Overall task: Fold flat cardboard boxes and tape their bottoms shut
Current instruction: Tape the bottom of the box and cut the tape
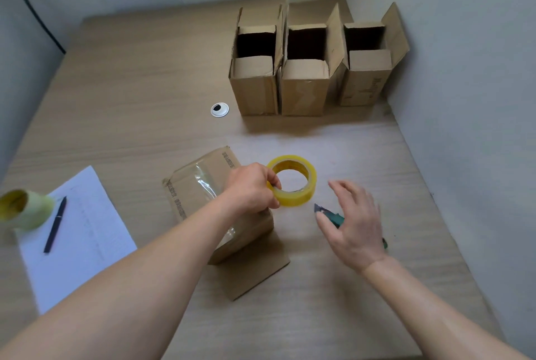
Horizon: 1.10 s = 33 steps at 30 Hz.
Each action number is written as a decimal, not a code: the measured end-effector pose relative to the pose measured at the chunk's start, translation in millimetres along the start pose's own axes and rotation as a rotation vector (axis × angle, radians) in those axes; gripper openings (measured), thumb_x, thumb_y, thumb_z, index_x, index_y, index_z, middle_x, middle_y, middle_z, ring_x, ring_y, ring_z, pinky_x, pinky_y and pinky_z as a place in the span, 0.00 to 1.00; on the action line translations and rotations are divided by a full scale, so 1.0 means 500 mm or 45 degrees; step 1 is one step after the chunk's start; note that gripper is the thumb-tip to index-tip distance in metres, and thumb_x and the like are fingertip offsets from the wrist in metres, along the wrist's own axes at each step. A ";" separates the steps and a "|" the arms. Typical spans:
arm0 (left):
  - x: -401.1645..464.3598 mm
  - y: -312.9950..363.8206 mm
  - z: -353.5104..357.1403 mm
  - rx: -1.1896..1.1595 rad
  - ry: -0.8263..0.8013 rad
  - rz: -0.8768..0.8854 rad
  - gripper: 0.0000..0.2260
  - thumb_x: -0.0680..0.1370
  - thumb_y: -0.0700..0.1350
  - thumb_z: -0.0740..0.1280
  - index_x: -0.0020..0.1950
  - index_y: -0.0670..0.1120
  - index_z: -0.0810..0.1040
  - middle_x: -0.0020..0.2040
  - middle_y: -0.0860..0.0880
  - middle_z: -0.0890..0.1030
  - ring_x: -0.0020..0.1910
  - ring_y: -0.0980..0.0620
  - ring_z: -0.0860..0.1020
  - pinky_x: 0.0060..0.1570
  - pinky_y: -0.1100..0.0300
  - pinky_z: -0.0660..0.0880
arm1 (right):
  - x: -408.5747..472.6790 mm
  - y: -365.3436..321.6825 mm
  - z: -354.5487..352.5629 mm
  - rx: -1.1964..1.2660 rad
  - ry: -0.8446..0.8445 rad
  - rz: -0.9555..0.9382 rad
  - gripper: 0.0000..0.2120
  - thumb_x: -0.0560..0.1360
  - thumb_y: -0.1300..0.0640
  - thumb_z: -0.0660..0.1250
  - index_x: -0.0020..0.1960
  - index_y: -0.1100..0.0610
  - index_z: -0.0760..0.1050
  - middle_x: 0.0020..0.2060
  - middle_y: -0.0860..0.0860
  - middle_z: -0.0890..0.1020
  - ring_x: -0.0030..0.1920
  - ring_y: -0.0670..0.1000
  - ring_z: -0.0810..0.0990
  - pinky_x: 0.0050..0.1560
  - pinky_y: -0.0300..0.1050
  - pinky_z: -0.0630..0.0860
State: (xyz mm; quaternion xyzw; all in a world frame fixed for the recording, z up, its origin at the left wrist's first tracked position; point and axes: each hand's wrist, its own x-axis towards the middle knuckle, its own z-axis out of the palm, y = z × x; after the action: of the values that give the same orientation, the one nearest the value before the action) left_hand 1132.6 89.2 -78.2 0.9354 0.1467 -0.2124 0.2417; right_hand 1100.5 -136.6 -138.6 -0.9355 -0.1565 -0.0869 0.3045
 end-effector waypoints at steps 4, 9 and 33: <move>0.000 0.000 -0.001 0.061 0.003 0.017 0.11 0.62 0.51 0.80 0.38 0.57 0.80 0.36 0.58 0.81 0.45 0.54 0.79 0.48 0.61 0.76 | 0.084 -0.090 0.011 -0.049 -0.210 -0.488 0.27 0.70 0.48 0.68 0.67 0.52 0.72 0.54 0.49 0.81 0.57 0.53 0.78 0.61 0.54 0.68; 0.000 -0.014 0.000 0.079 0.027 0.092 0.22 0.63 0.54 0.80 0.55 0.56 0.80 0.45 0.54 0.83 0.51 0.51 0.80 0.52 0.58 0.76 | 0.129 -0.109 0.037 0.098 -0.596 -0.326 0.26 0.74 0.51 0.68 0.70 0.45 0.63 0.47 0.48 0.83 0.45 0.59 0.81 0.45 0.50 0.76; -0.066 -0.066 0.094 0.270 0.545 0.266 0.18 0.64 0.55 0.64 0.51 0.51 0.68 0.49 0.52 0.72 0.50 0.47 0.71 0.47 0.51 0.64 | 0.185 -0.133 0.068 -0.274 -0.613 -0.873 0.01 0.63 0.57 0.68 0.35 0.52 0.77 0.33 0.50 0.74 0.30 0.58 0.75 0.34 0.44 0.67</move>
State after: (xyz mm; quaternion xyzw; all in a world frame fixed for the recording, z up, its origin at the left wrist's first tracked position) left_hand 1076.3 87.2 -112.8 0.9892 0.0742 0.0023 0.1263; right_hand 1166.2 -43.1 -105.8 -0.8495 -0.5148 0.0220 0.1135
